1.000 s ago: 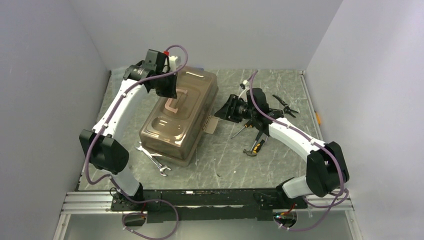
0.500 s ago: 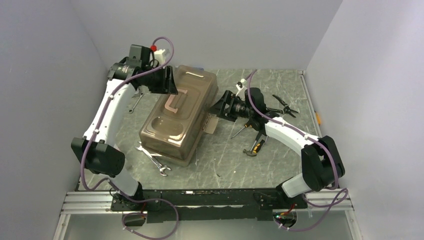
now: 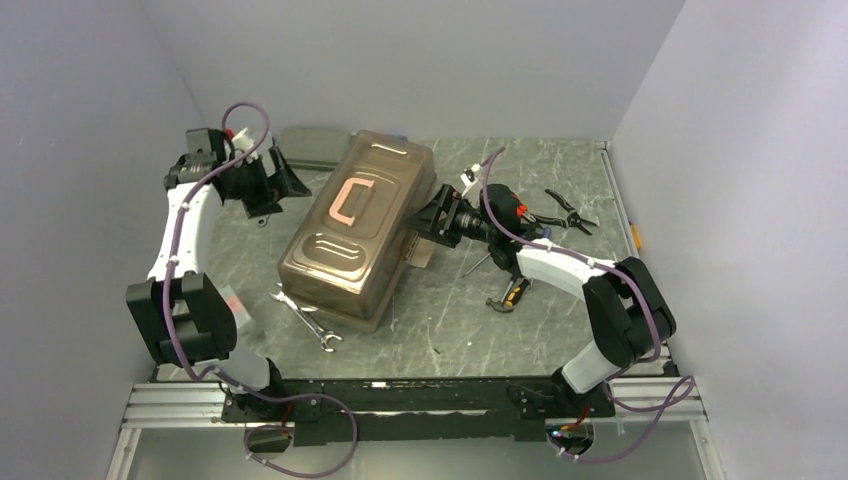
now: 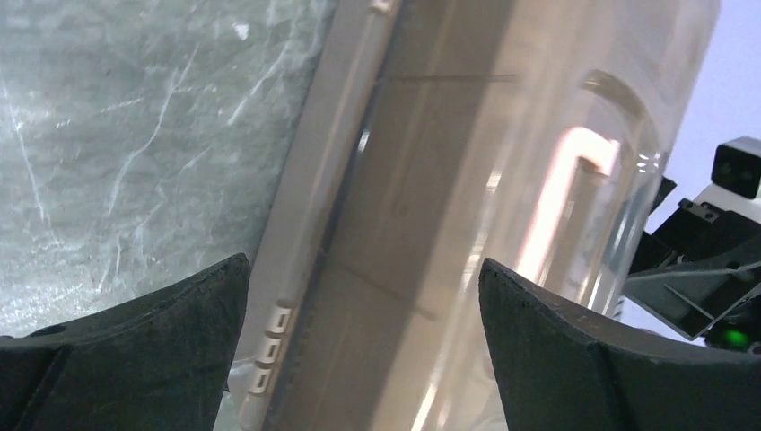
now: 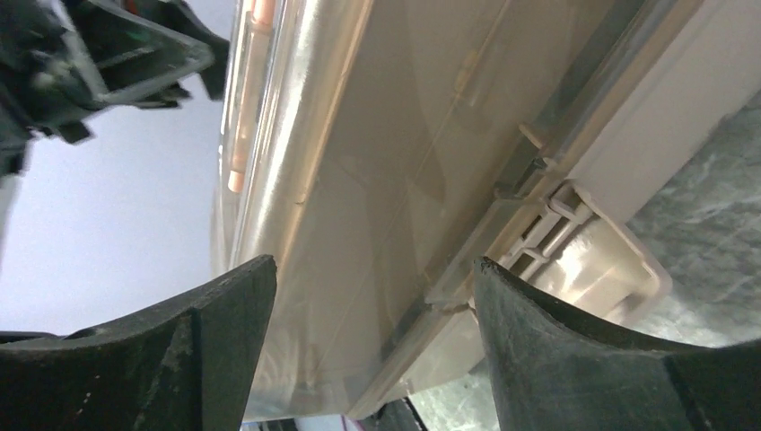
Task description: Pack the tool kit
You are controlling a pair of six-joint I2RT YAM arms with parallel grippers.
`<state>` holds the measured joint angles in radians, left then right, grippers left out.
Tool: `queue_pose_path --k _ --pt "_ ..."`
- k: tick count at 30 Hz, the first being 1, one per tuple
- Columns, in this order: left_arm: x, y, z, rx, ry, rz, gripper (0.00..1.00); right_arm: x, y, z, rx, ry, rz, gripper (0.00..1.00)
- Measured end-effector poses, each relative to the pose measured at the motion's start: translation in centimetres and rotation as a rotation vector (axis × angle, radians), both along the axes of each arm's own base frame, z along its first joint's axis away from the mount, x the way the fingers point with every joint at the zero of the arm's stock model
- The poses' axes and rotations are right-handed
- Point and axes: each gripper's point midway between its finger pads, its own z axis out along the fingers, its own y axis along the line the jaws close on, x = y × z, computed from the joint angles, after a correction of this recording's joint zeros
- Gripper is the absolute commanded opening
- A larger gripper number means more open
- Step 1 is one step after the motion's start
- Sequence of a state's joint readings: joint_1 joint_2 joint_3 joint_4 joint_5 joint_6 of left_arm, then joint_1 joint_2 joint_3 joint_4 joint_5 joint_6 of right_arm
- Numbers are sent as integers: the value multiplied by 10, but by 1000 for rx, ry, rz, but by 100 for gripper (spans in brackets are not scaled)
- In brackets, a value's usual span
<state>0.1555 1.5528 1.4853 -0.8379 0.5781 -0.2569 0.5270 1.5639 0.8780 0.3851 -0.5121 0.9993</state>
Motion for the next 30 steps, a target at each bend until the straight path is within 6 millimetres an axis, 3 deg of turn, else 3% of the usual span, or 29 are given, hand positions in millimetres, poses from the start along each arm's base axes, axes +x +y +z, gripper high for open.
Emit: queue_pose_path --k 6,10,16,20,25,30 --pt "-10 38 -41 -174 80 149 87 2 1 -7 28 20 -24 49" --pt "-12 57 -52 -240 86 223 86 4 2 -20 17 59 -44 37" --pt "-5 54 -56 -294 64 215 84 8 3 -39 14 119 -71 7" --pt "-7 41 -79 -319 108 195 84 10 5 -41 37 133 -78 4" --pt "-25 14 -114 -348 198 183 83 12 9 -41 59 132 -73 3" --pt "-19 11 -121 -357 170 198 82 13 11 -39 40 126 -57 3"
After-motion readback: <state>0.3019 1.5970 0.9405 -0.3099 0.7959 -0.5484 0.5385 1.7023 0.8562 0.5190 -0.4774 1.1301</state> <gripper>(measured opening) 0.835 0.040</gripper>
